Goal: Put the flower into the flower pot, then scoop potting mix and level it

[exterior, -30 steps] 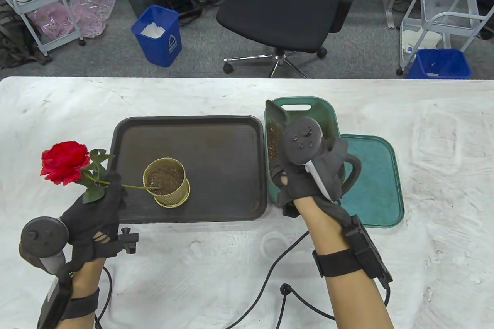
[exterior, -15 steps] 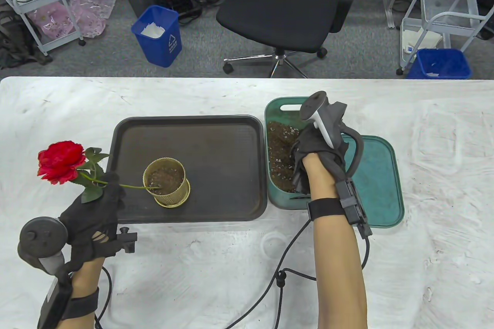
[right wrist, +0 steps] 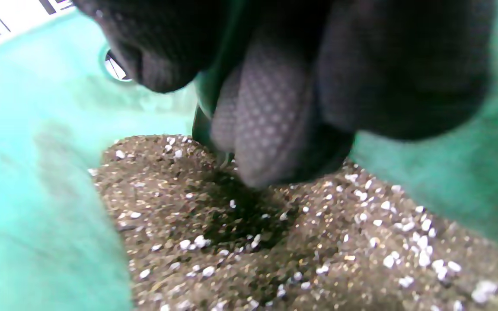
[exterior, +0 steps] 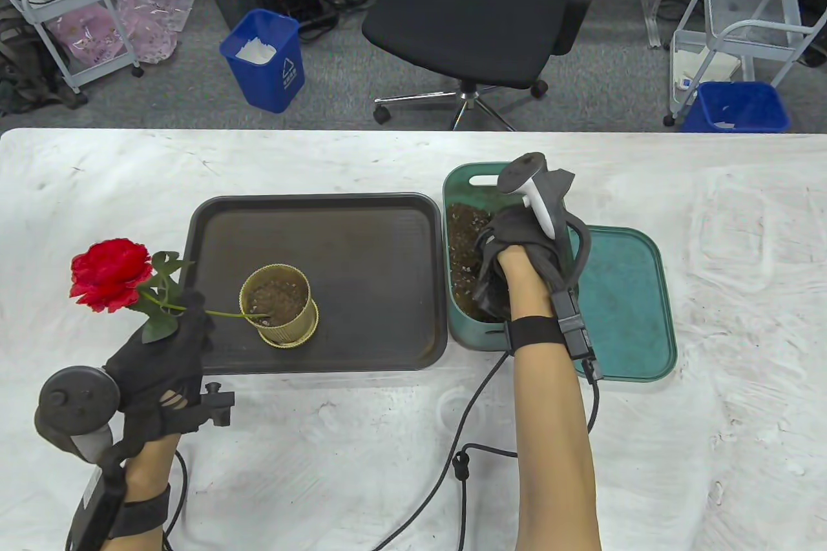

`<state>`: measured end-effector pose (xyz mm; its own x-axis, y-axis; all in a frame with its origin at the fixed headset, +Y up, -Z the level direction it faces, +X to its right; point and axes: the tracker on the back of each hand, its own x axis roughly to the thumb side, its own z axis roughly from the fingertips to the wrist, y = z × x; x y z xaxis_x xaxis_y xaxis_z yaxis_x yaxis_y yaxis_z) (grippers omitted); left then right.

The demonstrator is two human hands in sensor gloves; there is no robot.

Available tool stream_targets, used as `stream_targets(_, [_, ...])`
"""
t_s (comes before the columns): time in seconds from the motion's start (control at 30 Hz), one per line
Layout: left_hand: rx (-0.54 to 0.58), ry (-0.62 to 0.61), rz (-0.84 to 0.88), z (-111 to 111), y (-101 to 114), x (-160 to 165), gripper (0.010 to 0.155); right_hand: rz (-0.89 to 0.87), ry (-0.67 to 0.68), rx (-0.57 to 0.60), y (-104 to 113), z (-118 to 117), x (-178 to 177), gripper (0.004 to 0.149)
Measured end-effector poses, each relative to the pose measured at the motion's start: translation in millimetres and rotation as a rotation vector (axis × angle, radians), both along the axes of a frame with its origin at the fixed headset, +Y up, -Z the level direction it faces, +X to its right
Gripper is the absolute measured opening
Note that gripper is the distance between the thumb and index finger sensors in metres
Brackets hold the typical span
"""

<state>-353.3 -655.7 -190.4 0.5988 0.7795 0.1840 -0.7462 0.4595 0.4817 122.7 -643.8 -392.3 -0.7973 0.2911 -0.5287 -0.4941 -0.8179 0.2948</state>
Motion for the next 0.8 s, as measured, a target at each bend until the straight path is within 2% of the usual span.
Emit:
stream_targets(0.17, [-0.001,-0.001,0.001,-0.1,0.6,0.2,0.042,-0.161,-0.032,-0.033,-0.7,6.3,8.1,0.055])
stream_targets(0.4, [-0.002,-0.002,0.003,-0.3,1.0,-0.1,0.042,-0.474,-0.105,-0.066,-7.5,20.5,23.6,0.055])
stream_targets(0.8, [-0.001,-0.011,0.005,-1.2,1.5,-0.5,0.042,-0.612,-0.242,0.006,-5.0,41.9,32.1,0.055])
